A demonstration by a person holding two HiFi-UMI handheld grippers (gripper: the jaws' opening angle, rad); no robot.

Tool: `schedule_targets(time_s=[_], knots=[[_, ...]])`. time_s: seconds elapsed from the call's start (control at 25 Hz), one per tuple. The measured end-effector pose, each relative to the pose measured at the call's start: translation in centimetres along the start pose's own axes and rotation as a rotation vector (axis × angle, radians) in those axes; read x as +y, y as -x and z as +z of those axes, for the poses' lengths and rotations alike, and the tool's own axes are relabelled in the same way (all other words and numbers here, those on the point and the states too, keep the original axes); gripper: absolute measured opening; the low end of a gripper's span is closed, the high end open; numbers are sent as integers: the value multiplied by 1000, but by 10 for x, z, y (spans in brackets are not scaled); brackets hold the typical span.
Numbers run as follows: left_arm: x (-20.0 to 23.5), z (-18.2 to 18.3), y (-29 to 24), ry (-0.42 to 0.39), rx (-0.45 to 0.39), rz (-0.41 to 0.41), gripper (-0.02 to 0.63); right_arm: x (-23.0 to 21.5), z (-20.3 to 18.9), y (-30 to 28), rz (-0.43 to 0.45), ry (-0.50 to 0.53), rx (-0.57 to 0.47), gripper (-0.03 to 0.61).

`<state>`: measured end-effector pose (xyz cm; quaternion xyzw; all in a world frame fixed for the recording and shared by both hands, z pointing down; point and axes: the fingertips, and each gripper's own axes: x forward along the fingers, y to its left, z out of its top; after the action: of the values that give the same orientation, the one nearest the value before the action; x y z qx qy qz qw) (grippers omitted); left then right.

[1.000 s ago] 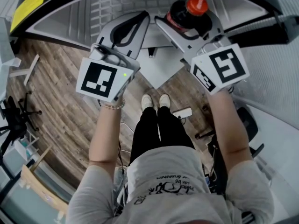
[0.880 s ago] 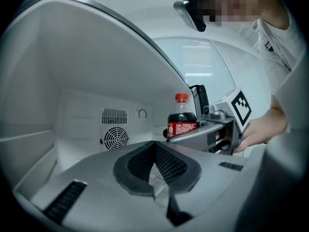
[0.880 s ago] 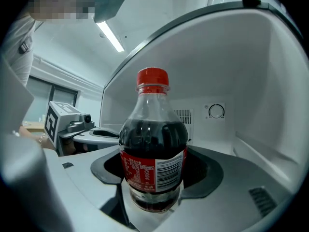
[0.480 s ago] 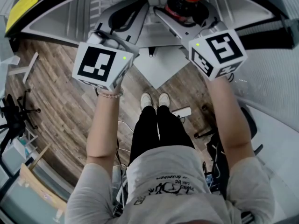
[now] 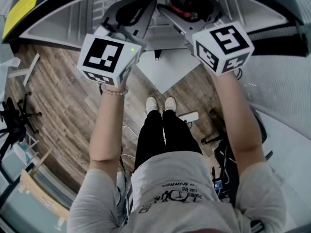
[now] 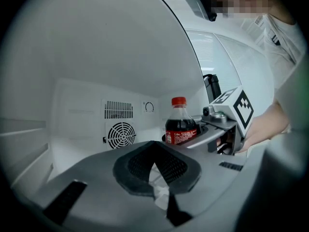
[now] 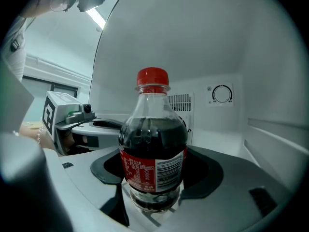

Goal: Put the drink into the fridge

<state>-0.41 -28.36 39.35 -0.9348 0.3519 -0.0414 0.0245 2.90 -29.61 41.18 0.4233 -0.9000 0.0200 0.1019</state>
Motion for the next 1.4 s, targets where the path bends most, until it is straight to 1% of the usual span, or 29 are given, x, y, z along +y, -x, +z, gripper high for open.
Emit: schedule_targets(time_s=[0.32, 0.64, 1.0, 1.4], knots=[[2, -6, -6, 3, 29, 5, 0, -4, -7, -7, 9, -13, 14, 325], [6, -7, -8, 10, 31, 15, 2, -6, -9, -13, 57, -46, 30, 325], [8, -6, -6, 22, 36, 21, 2, -5, -6, -17, 82, -61, 17, 325], [7, -5, -5, 21, 35, 18, 1, -7, -4, -15, 65, -70, 0, 336]])
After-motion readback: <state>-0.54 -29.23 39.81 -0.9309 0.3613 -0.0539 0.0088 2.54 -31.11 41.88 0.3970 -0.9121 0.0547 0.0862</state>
